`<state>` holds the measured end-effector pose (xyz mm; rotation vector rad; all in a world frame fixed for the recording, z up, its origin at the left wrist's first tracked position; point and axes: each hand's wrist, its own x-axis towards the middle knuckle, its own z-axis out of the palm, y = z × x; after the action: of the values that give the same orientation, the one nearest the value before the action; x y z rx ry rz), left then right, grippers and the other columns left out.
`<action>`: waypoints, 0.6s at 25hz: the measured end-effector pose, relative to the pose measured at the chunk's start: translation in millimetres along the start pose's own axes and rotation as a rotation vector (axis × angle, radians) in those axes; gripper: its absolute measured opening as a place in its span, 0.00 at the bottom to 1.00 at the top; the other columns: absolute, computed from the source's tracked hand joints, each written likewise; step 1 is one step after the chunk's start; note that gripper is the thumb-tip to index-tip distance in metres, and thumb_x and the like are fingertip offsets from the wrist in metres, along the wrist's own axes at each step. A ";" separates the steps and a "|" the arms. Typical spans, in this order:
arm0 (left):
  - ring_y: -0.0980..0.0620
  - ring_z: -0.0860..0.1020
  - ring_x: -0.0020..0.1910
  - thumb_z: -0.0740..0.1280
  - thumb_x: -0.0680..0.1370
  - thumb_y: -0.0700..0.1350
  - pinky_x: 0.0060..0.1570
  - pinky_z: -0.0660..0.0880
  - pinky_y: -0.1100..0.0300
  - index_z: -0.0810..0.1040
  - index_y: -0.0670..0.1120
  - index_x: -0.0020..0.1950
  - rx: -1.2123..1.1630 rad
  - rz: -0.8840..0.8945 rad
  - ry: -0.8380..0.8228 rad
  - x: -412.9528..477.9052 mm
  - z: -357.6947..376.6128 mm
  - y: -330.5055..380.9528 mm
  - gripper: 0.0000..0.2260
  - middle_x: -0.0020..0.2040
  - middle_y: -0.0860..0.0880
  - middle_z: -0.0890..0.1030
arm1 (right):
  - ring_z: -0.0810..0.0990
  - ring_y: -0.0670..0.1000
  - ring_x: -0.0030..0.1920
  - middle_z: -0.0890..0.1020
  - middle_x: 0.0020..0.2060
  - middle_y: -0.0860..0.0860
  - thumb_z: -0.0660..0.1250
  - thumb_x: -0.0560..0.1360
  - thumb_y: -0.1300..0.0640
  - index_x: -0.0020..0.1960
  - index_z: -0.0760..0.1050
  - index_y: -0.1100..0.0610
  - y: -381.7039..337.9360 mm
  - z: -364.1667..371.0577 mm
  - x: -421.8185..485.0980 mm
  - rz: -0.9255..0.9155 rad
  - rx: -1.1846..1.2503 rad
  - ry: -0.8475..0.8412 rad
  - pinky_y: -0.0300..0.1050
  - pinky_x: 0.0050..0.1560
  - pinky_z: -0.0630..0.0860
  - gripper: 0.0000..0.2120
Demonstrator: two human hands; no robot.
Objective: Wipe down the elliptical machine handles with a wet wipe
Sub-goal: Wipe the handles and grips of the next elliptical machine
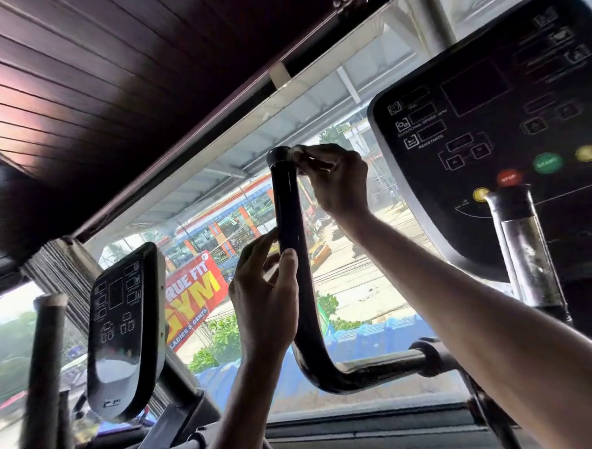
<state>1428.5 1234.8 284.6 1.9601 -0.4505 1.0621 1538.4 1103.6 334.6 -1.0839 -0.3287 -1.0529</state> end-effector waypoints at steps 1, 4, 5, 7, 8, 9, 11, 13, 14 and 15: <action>0.59 0.83 0.50 0.68 0.79 0.36 0.41 0.71 0.78 0.82 0.48 0.61 -0.004 0.001 -0.012 -0.6 -1.1 -1.3 0.13 0.57 0.53 0.82 | 0.87 0.48 0.44 0.88 0.45 0.54 0.76 0.73 0.58 0.52 0.85 0.62 0.5 1.0 -3.2 0.004 -0.004 0.008 0.50 0.52 0.83 0.10; 0.62 0.83 0.51 0.68 0.79 0.38 0.44 0.73 0.77 0.81 0.50 0.63 -0.008 0.002 -0.056 -2.3 -5.5 -7.5 0.15 0.59 0.55 0.82 | 0.86 0.45 0.47 0.88 0.48 0.52 0.77 0.72 0.58 0.52 0.85 0.59 2.3 -5.5 -26.8 0.099 0.009 -0.031 0.49 0.57 0.81 0.10; 0.63 0.82 0.52 0.68 0.79 0.39 0.46 0.73 0.76 0.81 0.50 0.64 -0.022 -0.004 -0.072 -3.2 -6.7 -9.1 0.15 0.60 0.55 0.82 | 0.86 0.44 0.48 0.87 0.49 0.50 0.77 0.72 0.57 0.53 0.85 0.59 2.6 -10.0 -36.5 0.137 0.033 -0.060 0.48 0.58 0.81 0.10; 0.62 0.82 0.55 0.67 0.77 0.44 0.50 0.75 0.73 0.80 0.51 0.66 -0.061 -0.015 -0.103 -5.2 -9.5 -11.2 0.17 0.62 0.56 0.81 | 0.86 0.44 0.49 0.87 0.49 0.49 0.77 0.72 0.58 0.53 0.86 0.59 -0.1 -21.4 -58.8 0.162 0.083 -0.106 0.48 0.59 0.81 0.10; 0.62 0.82 0.56 0.66 0.76 0.46 0.52 0.75 0.71 0.79 0.52 0.66 -0.078 -0.023 -0.113 -7.1 -10.5 -11.5 0.18 0.62 0.57 0.81 | 0.86 0.44 0.49 0.87 0.49 0.49 0.77 0.72 0.58 0.52 0.86 0.59 -2.5 -28.0 -71.9 0.156 0.091 -0.131 0.47 0.58 0.81 0.10; 0.61 0.82 0.57 0.65 0.75 0.47 0.53 0.76 0.70 0.79 0.54 0.66 -0.092 -0.033 -0.121 -9.8 -11.6 -12.1 0.19 0.63 0.57 0.81 | 0.86 0.44 0.49 0.87 0.49 0.48 0.77 0.72 0.59 0.52 0.86 0.58 -5.6 -35.3 -87.0 0.150 0.091 -0.159 0.44 0.57 0.81 0.10; 0.57 0.82 0.57 0.65 0.75 0.48 0.51 0.76 0.67 0.78 0.55 0.66 -0.128 -0.065 -0.132 -19.9 -13.7 -14.7 0.19 0.62 0.54 0.82 | 0.86 0.43 0.49 0.87 0.48 0.47 0.77 0.72 0.59 0.52 0.86 0.57 -11.2 -51.6 -121.2 0.182 0.084 -0.208 0.39 0.56 0.81 0.09; 0.54 0.83 0.55 0.66 0.75 0.47 0.46 0.76 0.69 0.78 0.54 0.66 -0.183 -0.107 -0.121 -37.1 -17.8 -19.2 0.19 0.61 0.49 0.82 | 0.86 0.45 0.48 0.87 0.47 0.46 0.76 0.72 0.60 0.52 0.86 0.57 -13.6 -68.6 -156.0 0.236 0.086 -0.252 0.39 0.54 0.81 0.08; 0.54 0.83 0.54 0.66 0.75 0.47 0.45 0.76 0.69 0.77 0.53 0.66 -0.195 -0.116 -0.105 -48.1 -19.8 -21.2 0.19 0.60 0.49 0.83 | 0.86 0.45 0.48 0.87 0.46 0.46 0.76 0.73 0.60 0.51 0.87 0.56 -13.5 -76.3 -172.4 0.246 0.070 -0.275 0.40 0.54 0.81 0.08; 0.55 0.83 0.53 0.67 0.75 0.47 0.45 0.77 0.67 0.77 0.53 0.66 -0.190 -0.119 -0.092 -59.9 -21.4 -23.2 0.19 0.60 0.50 0.83 | 0.86 0.44 0.48 0.87 0.46 0.44 0.75 0.74 0.60 0.51 0.87 0.55 -12.9 -83.3 -187.5 0.248 0.037 -0.299 0.41 0.54 0.81 0.07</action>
<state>1397.9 1261.1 230.3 1.8474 -0.4614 0.8262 1412.2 1133.0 175.1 -1.2157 -0.4382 -0.6626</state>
